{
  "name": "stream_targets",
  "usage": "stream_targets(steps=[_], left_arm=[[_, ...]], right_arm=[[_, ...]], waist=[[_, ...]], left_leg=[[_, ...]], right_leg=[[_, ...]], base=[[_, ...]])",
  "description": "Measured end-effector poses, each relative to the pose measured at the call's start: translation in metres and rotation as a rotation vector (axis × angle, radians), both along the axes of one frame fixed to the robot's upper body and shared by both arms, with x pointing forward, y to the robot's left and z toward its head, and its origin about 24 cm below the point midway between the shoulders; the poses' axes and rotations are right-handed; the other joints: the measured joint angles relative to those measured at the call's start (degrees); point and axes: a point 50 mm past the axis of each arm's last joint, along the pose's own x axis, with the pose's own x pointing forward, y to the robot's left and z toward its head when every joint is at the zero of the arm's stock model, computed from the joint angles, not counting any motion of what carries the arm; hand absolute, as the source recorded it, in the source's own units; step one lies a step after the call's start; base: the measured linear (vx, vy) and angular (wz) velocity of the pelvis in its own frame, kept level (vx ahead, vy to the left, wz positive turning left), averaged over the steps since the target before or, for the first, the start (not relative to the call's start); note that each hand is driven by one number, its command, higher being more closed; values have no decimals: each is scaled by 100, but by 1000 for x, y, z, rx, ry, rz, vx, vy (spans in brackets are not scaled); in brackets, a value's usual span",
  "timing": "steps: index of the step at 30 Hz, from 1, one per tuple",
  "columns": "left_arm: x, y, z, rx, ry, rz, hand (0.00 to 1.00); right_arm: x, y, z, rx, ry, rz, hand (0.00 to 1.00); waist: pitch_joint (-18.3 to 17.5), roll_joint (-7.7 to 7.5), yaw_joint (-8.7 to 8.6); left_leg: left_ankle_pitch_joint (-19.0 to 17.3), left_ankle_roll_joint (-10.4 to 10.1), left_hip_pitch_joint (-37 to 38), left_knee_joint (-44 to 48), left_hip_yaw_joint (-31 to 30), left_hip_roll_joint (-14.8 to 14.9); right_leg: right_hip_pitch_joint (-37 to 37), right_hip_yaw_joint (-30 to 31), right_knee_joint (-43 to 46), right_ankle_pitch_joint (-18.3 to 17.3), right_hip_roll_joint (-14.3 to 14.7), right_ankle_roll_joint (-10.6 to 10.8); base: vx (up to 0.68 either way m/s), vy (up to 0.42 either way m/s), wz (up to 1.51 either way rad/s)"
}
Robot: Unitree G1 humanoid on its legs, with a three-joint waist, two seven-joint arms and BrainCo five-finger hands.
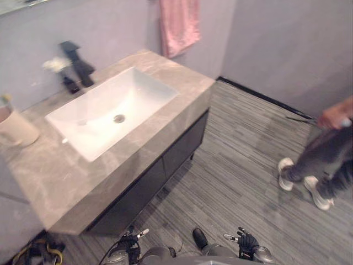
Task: Organize washtable
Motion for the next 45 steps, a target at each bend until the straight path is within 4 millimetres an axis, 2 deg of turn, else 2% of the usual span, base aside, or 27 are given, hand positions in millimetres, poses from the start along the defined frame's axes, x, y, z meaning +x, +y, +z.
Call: stream_targets(steps=[1,3,4,8,10,11,12,13,15,18,20,22,24,28,30,31,32,33,34,35,36,39,41,42,43,44,45], left_arm=[[0,-1,0,-4,0,-2,0],[2,-1,0,-12,-8,-8,0],[2,0,1,-9,-9,-9,0],[5,4,2,-1,-22,-7,0],[9,2,3,-4,-34,-10,0],[14,3,4,-2,-45,-13,0],[19,2,6,-2,-57,-15,0],[27,-4,7,-17,-80,-17,0],[33,-7,8,-30,-86,-16,0],[25,-2,6,-26,-68,0,0],[23,2,6,-21,-55,5,0],[19,1,4,-27,-37,11,0],[6,-10,-2,-70,6,25,0],[4,-11,-3,-81,9,25,0],[0,-4,-3,-81,8,78,0],[-1,-3,-3,-79,7,89,0],[-3,1,-3,-74,3,118,0],[-4,3,-2,-75,-4,134,0],[-4,1,-3,-87,-9,159,0],[-3,-2,-3,-98,-15,171,0],[-2,-4,-3,-108,-21,170,0],[-3,-5,-3,-127,-32,172,0],[-4,-6,-3,-141,-42,217,0],[-6,-6,-3,-146,-40,240,0],[-10,-8,-5,-152,-31,258,0],[-17,-7,-6,-152,-17,284,0],[-19,-2,-6,-143,-18,305,0]], right_arm=[[0,0,0,2,-1,12,0],[2,4,0,9,-2,49,0],[3,5,0,15,-4,48,0],[9,8,1,21,-18,49,0],[9,6,1,24,-20,26,0],[8,8,1,35,-21,0,0],[9,6,1,39,-28,-24,0],[13,-2,4,39,-48,-90,0],[11,-12,5,26,-56,-146,0],[-6,-16,1,26,-20,-210,0],[-12,-17,-1,34,-2,-249,0],[-21,-17,-3,43,26,-286,0],[-38,-22,-7,50,81,-354,0],[-44,-21,-8,57,96,-362,0],[-43,-19,-9,56,98,-334,0],[-43,-18,-8,58,95,-329,0],[-40,-18,-8,55,84,-311,0],[-39,-19,-7,49,78,-300,0],[-36,-21,-6,42,63,-295,0],[-35,-21,-6,44,62,-296,0],[-36,-21,-6,48,67,-296,0],[-41,-23,-7,57,79,-308,0],[-43,-25,-7,64,78,-355,0],[-47,-26,-8,69,82,-388,0],[-49,-26,-8,74,79,-418,0],[-53,-27,-8,70,82,-423,0],[-57,-22,-9,79,87,-424,0]], waist=[[-42,-4,-33],[-63,-101,-53],[-61,-125,-63],[1,-229,-35],[68,-266,-24],[134,-352,-59],[171,-336,-95],[320,-170,-64],[439,-9,-93],[430,-133,-105],[377,-223,-99],[380,-146,-202],[361,24,-193],[325,54,-247],[293,-44,-267],[289,-56,-263],[292,-42,-210],[295,-29,-148],[300,1,-77],[295,7,-70],[296,10,-62],[298,84,-55],[314,112,-13],[313,144,15],[328,186,23],[289,231,28],[250,134,53]], left_leg=[[-3,7,-12,-32,89,-1],[1,128,-11,-97,537,-7],[2,190,-25,-97,628,-4],[-149,464,-273,271,677,23],[-402,424,-299,329,790,13],[-379,420,-308,346,1177,54],[-328,431,-329,323,1372,146],[-252,397,-280,262,1696,376],[-117,319,-82,28,2106,544],[16,110,328,-219,2769,638],[107,-46,376,-290,2986,704],[233,-232,447,-388,2968,805],[396,-494,794,-569,2975,1035],[490,-613,932,-333,3023,1371],[475,-621,772,548,3121,1743],[452,-578,663,1028,3097,1918],[441,-223,337,2122,2864,2281],[385,-53,167,2540,2531,2309],[209,-166,-133,2986,1679,1995],[21,-403,-337,3060,1022,1444],[-125,-432,-457,2905,716,1065],[-275,-315,-776,1555,264,424],[-175,-403,-960,892,-409,156],[-22,-333,-920,604,-618,142],[269,-137,-851,560,-516,254],[549,-95,-727,522,-229,417],[481,-36,-539,450,88,416]], right_leg=[[-52,77,-42,68,-3,14],[-241,534,-34,371,99,363],[-297,632,-46,456,159,373],[-563,713,12,910,516,211],[-586,866,-46,993,652,213],[-595,785,-236,959,577,-29],[-674,419,-276,737,506,-324],[-1070,-1024,313,432,426,-477],[-1333,-2818,1309,16,-75,-458],[-826,-4277,1618,-641,-1218,-98],[-734,-4700,1411,-722,-1454,202],[-643,-4680,1299,-668,-1285,217],[-311,-4501,995,-592,-890,102],[-134,-4357,904,-678,-550,-31],[-87,-4139,1001,-828,-364,-226],[-24,-4050,1003,-858,-294,-249],[80,-3806,1039,-897,-98,-337],[100,-3664,1085,-926,0,-397],[183,-3401,1091,-944,132,-447],[277,-3067,1070,-925,187,-482],[358,-2843,1020,-896,199,-494],[565,-2057,815,-833,340,-403],[594,-1568,864,-829,423,-396],[622,-1358,908,-836,487,-382],[653,-1161,1039,-944,575,-331],[679,-1010,1264,-1149,685,-275],[626,-1011,1683,-1565,602,-100]], base=[[105,60,-103],[123,63,-119],[120,25,-126],[111,-60,-157],[-14,-34,-192],[-87,-44,-166],[-90,16,-151],[-14,94,-128],[140,157,-138],[295,78,-116],[148,-113,-66],[140,-233,-40],[192,-275,-57],[118,-195,-37],[8,-224,-43],[-62,-287,-76],[-77,-240,-87],[-115,-259,-135],[-145,-162,-147],[-213,-106,-158],[-255,-12,-139],[-329,7,-132],[-246,-9,-132],[-141,22,-151],[10,44,-132],[118,74,-124],[161,94,-102]])
